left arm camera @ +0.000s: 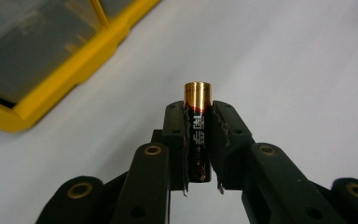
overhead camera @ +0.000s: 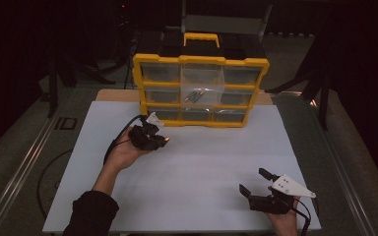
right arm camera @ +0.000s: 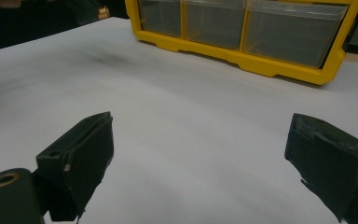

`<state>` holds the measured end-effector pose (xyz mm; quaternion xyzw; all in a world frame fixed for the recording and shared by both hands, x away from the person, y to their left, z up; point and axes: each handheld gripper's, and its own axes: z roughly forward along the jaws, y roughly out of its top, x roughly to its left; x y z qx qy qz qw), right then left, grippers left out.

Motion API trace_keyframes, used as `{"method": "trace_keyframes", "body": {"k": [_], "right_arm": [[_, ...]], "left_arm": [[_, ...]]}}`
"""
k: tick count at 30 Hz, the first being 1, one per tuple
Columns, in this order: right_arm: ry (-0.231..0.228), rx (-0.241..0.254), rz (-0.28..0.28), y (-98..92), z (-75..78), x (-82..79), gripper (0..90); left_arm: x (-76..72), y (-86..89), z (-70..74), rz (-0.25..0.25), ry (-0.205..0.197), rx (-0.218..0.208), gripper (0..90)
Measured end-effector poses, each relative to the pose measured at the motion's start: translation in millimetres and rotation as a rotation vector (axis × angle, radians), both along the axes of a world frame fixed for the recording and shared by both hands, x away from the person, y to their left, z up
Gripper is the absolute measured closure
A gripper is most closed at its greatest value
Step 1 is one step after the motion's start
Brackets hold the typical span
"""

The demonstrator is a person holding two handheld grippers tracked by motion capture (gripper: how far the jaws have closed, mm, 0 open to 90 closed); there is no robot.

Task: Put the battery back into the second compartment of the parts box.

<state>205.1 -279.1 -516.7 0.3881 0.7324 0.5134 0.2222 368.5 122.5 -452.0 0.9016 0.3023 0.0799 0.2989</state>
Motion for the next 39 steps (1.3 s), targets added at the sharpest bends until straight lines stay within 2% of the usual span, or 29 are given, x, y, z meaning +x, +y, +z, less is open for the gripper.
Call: {"method": "trace_keyframes", "body": {"k": [4, 16, 29, 39], "right_arm": [[-0.001, 0.000, 0.001, -0.2, 0.0, 0.0, 7.6], [0.000, 0.001, 0.000, -0.5, 0.1, -0.1, 7.6], [0.001, 0.003, 0.000, -0.4, 0.0, -0.1, 7.6], [0.003, 0.007, -0.003, -0.6, 0.2, -0.1, 7.6]], "left_arm": [[2.7, 4.4, 14.5, 0.009, -0.007, -0.027, 77.9], [9.5, 4.9, 57.2, -0.002, -0.039, -0.037, 77.9], [19.4, 3.0, 109.9, -0.016, -0.082, -0.061, 77.9], [30.7, -0.7, 149.8, -0.030, -0.090, -0.086, 77.9]]}}
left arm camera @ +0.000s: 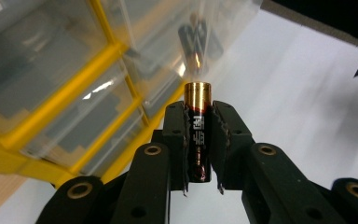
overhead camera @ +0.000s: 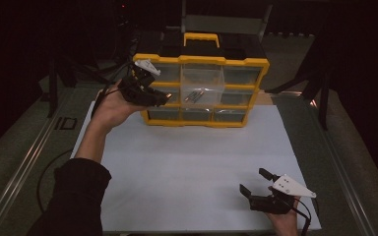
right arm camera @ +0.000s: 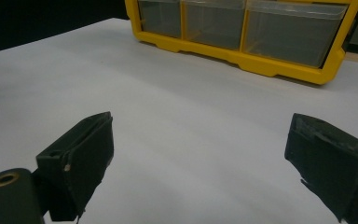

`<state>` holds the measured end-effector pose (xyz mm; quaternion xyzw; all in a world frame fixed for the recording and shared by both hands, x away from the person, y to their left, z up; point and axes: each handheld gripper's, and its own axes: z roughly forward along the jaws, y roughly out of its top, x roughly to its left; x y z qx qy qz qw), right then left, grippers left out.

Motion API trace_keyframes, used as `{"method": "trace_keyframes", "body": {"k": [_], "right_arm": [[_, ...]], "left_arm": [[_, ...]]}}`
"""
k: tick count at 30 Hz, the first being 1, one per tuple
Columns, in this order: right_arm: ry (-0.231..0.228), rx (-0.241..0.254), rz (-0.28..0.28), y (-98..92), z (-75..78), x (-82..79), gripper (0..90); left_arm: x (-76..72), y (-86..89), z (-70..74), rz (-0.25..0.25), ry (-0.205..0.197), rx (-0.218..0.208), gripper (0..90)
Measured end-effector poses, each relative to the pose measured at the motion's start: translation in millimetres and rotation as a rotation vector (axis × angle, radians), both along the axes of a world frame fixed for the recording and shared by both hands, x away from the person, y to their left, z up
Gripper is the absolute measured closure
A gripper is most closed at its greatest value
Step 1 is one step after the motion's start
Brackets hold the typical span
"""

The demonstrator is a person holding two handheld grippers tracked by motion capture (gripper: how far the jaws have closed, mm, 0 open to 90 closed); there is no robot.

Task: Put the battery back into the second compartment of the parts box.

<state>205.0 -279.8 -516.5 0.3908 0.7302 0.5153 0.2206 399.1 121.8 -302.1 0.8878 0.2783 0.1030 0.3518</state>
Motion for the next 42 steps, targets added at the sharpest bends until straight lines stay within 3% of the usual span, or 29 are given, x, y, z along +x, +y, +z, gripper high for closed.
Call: {"method": "trace_keyframes", "body": {"k": [3, 10, 19, 32, 42], "right_arm": [[0.000, -0.002, 0.000, -0.6, 0.0, 0.0, 7.6], [-0.001, 0.004, -0.003, -0.9, -0.2, 0.2, 7.6], [0.003, 0.010, -0.004, -2.5, -0.8, 0.9, 7.6], [0.006, 0.024, -0.009, -5.5, -1.0, 1.8, 7.6], [0.001, 0.031, -0.011, -6.1, -0.5, 1.7, 7.6]], "left_arm": [[4.2, -0.2, 12.2, -0.014, -0.002, -0.004, 77.9], [13.1, -2.2, 35.1, 0.007, -0.010, -0.019, 77.9], [23.0, -18.4, 56.3, 0.029, -0.046, -0.020, 77.8], [38.9, -51.5, 54.1, 0.057, -0.066, 0.007, 77.8], [46.2, -71.5, 44.2, 0.060, -0.063, 0.009, 77.7]]}}
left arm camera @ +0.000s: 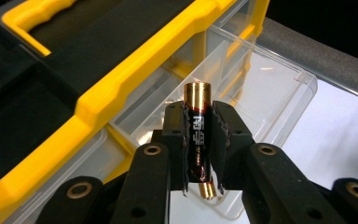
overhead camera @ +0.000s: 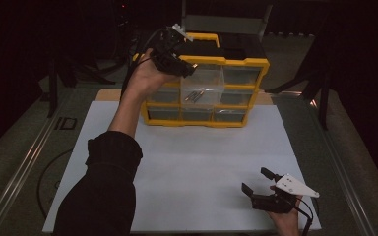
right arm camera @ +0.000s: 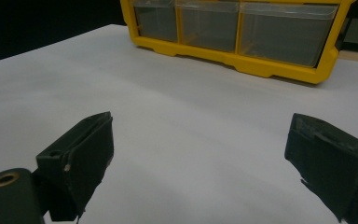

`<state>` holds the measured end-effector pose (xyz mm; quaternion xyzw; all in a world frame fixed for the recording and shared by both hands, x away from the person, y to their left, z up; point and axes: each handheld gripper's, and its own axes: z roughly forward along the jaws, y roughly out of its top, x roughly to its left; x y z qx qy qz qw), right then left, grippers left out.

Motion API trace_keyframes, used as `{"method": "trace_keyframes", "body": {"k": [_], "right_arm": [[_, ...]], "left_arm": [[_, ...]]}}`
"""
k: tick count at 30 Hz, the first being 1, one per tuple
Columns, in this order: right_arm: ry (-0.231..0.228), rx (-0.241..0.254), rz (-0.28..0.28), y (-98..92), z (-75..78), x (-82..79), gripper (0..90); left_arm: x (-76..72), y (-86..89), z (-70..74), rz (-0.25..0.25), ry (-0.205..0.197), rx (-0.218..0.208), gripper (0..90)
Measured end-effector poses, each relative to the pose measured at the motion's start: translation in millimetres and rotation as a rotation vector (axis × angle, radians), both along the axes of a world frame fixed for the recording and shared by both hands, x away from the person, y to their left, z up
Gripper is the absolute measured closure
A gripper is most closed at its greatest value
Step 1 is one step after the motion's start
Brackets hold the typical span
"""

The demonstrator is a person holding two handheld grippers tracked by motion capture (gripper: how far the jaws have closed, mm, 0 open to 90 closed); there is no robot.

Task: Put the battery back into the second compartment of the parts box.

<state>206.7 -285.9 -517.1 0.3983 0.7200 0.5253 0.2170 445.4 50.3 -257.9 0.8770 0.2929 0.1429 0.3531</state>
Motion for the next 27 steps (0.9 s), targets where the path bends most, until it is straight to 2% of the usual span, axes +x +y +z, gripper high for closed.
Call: {"method": "trace_keyframes", "body": {"k": [6, 8, 12, 13, 15, 19, 22, 25, 27], "right_arm": [[0.000, 0.003, -0.001, -0.4, 0.3, -0.1, 7.6], [0.000, 0.003, -0.004, -0.6, 0.4, 0.0, 7.6], [-0.001, 0.006, -0.007, -1.7, 0.8, -0.2, 7.6], [-0.002, 0.006, -0.008, -1.8, 0.9, -0.2, 7.6], [0.000, 0.006, -0.005, -1.4, 0.9, -0.4, 7.6], [-0.002, 0.002, -0.001, -0.2, 0.6, -0.5, 7.6], [-0.002, 0.001, -0.003, 0.5, 0.7, -0.4, 7.6], [0.000, -0.006, 0.001, 1.6, 1.0, -0.8, 7.6], [-0.003, -0.006, 0.001, 2.4, 1.1, -1.0, 7.6]], "left_arm": [[4.3, -5.5, -7.1, 0.000, 0.009, 0.018, 77.6], [5.5, -5.6, -9.0, 0.020, -0.001, 0.023, 75.6], [6.0, -0.3, -10.5, 0.106, -0.037, 0.022, 35.7], [6.0, 1.9, -11.4, 0.130, -0.041, 0.026, 27.6], [6.1, 7.9, -13.2, 0.148, -0.032, 0.013, 17.0], [1.4, 20.0, -17.4, 0.157, -0.037, -0.008, 9.3], [-3.1, 29.5, -21.2, 0.155, -0.039, -0.020, 6.7], [-9.2, 39.2, -25.1, 0.143, -0.040, -0.049, 3.5], [-14.3, 44.0, -28.5, 0.133, -0.043, -0.044, 2.9]]}}
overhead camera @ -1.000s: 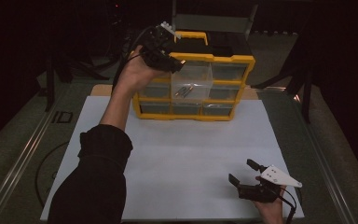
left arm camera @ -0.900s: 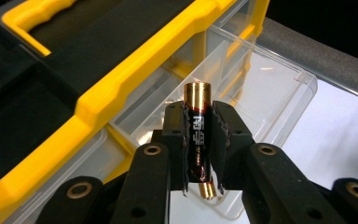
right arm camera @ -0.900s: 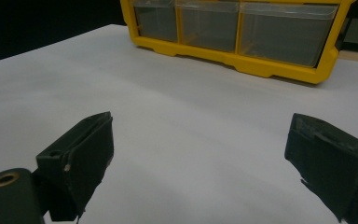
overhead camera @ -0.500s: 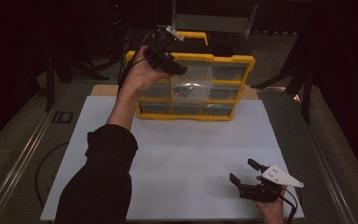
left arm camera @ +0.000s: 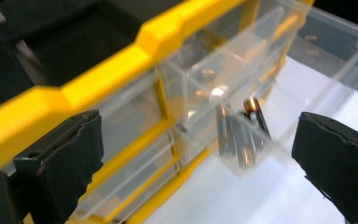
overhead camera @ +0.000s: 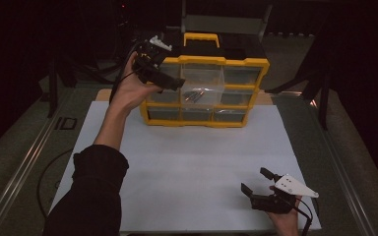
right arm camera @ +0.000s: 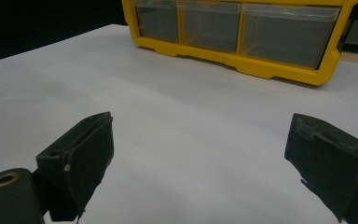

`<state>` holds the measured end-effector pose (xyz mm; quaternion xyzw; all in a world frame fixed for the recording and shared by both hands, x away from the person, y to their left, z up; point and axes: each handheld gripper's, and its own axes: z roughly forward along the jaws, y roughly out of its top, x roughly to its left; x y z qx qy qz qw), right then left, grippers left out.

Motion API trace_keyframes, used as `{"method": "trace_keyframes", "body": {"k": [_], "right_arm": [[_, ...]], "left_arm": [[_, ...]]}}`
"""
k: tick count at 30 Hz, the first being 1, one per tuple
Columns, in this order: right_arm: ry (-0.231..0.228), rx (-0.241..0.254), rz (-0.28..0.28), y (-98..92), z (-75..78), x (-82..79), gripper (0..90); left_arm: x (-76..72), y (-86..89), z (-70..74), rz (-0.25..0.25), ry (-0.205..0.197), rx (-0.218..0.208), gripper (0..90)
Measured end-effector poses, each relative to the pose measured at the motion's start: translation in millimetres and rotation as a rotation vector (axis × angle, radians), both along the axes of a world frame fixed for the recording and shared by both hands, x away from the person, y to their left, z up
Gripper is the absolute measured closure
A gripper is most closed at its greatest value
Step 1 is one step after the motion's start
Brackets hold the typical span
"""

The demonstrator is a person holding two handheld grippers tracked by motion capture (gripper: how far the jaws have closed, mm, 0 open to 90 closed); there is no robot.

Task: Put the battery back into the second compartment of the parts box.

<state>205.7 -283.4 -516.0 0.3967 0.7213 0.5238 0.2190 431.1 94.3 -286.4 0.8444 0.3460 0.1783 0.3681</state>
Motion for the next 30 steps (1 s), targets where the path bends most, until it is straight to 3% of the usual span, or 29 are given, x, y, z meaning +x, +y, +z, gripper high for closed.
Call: {"method": "trace_keyframes", "body": {"k": [8, 9, 11, 14, 18, 23, 30], "right_arm": [[0.002, -0.006, 0.006, 2.8, 0.0, -0.7, 7.6], [0.001, -0.005, 0.006, 3.1, 0.0, -0.8, 7.6], [0.002, -0.006, 0.005, 3.0, 0.0, -1.0, 7.6], [0.001, -0.010, 0.008, 3.2, -0.3, -0.7, 7.6], [0.002, -0.013, 0.010, 4.4, -0.4, -0.8, 7.6], [0.002, -0.018, 0.009, 4.6, -0.7, -0.7, 7.6], [-0.002, -0.014, 0.004, 3.8, -0.9, 0.0, 7.6]], "left_arm": [[-27.2, 18.5, -18.4, -0.027, -0.029, -0.016, 0.4], [-37.1, 24.3, -27.2, -0.033, -0.045, -0.030, 0.5], [-46.9, 30.0, -38.0, -0.032, -0.062, -0.008, 0.4], [-59.1, 42.4, -53.5, -0.029, -0.057, -0.039, 0.4], [-76.9, 58.6, -73.9, -0.004, -0.078, -0.073, 0.4], [-97.9, 73.2, -101.5, 0.019, -0.100, -0.061, 0.4], [-128.7, 95.9, -139.5, 0.063, -0.117, -0.139, 0.4]]}}
